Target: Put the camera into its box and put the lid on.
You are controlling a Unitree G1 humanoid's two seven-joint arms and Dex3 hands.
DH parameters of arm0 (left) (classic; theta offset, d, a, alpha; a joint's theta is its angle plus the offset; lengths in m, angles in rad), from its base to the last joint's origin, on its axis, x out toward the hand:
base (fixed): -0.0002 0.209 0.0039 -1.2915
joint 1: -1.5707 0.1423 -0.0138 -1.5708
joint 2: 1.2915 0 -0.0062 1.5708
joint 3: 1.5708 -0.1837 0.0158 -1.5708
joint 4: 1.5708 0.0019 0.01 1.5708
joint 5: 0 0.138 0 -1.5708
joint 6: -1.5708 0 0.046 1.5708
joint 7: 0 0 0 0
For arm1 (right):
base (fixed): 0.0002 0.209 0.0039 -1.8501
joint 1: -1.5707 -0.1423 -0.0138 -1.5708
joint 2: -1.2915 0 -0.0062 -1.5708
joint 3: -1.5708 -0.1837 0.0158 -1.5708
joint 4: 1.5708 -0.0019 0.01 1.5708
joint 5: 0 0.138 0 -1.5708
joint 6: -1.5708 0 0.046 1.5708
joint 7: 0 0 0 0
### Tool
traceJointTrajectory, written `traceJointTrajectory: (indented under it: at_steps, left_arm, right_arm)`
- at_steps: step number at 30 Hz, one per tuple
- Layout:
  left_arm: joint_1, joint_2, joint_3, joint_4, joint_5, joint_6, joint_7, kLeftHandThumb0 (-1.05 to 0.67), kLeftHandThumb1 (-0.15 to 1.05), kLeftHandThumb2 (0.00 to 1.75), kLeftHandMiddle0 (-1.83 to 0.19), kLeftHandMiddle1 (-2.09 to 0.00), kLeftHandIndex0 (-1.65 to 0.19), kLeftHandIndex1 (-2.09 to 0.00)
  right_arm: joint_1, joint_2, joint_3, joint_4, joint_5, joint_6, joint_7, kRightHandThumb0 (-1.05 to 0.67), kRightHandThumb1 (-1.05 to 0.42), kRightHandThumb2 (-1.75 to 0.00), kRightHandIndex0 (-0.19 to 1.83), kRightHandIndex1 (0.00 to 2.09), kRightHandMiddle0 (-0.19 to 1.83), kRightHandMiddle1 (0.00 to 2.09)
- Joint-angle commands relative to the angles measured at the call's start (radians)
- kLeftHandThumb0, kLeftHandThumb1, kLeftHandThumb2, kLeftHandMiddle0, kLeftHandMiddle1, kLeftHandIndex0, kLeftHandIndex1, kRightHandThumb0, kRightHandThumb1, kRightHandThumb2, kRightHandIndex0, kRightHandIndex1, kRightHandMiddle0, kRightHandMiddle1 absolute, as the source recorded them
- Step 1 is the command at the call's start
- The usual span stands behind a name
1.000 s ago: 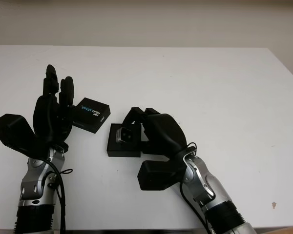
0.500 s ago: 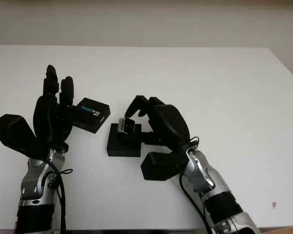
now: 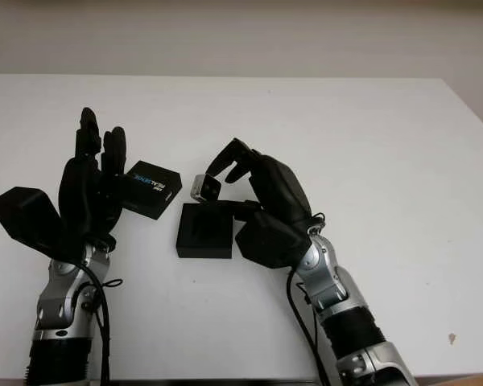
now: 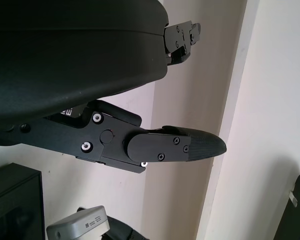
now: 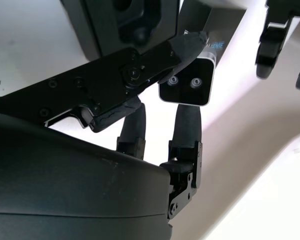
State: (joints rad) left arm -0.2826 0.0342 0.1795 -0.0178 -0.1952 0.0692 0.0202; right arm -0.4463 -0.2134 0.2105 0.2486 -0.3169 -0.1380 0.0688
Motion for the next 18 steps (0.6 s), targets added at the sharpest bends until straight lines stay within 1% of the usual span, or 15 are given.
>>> traceJointTrajectory:
  at_steps: [1, 3, 7, 14, 16, 18]
  left_arm:
    - [-0.003, 0.007, -0.005, -0.014, 0.01, -0.004, -0.002, -0.63, 1.05, 0.35, 0.19, 0.0, 0.19, 0.0]
    - [-0.004, 0.007, -0.005, -0.013, 0.008, -0.004, -0.002, -0.62, 1.05, 0.36, 0.19, 0.0, 0.19, 0.0]
    - [-0.006, 0.003, -0.002, -0.01, 0.001, -0.005, -0.003, -0.62, 1.05, 0.36, 0.19, 0.0, 0.19, 0.0]
    - [-0.006, 0.0, -0.006, -0.017, 0.005, 0.002, 0.004, -0.61, 1.05, 0.37, 0.19, 0.0, 0.19, 0.0]
    - [-0.007, -0.004, -0.003, -0.017, -0.003, 0.002, 0.004, -0.61, 1.05, 0.35, 0.19, 0.0, 0.19, 0.0]
    - [-0.005, -0.005, -0.004, -0.021, -0.004, 0.005, 0.003, -0.61, 1.05, 0.34, 0.19, 0.0, 0.19, 0.0]
  right_arm:
    - [-0.02, -0.004, -0.016, -0.067, 0.043, 0.077, 0.071, -0.33, -1.03, -0.06, 0.27, 1.2, 0.92, 2.09]
    - [-0.022, -0.009, -0.028, -0.124, 0.094, 0.171, 0.155, -0.34, -1.03, -0.05, 0.31, 1.01, 0.92, 2.09]
    - [-0.023, -0.014, -0.043, -0.207, 0.15, 0.304, 0.243, -0.34, -1.02, -0.05, 0.32, 0.9, 0.95, 2.09]
    - [-0.021, -0.047, -0.032, -0.305, 0.175, 0.443, 0.341, -0.35, -1.02, -0.05, 0.34, 0.87, 0.98, 2.09]
    - [-0.018, -0.055, -0.025, -0.326, 0.17, 0.47, 0.354, -0.33, -1.01, -0.05, 0.33, 0.87, 0.99, 2.09]
    - [-0.015, -0.063, -0.02, -0.331, 0.162, 0.47, 0.356, -0.32, -1.02, -0.05, 0.32, 0.87, 0.98, 2.09]
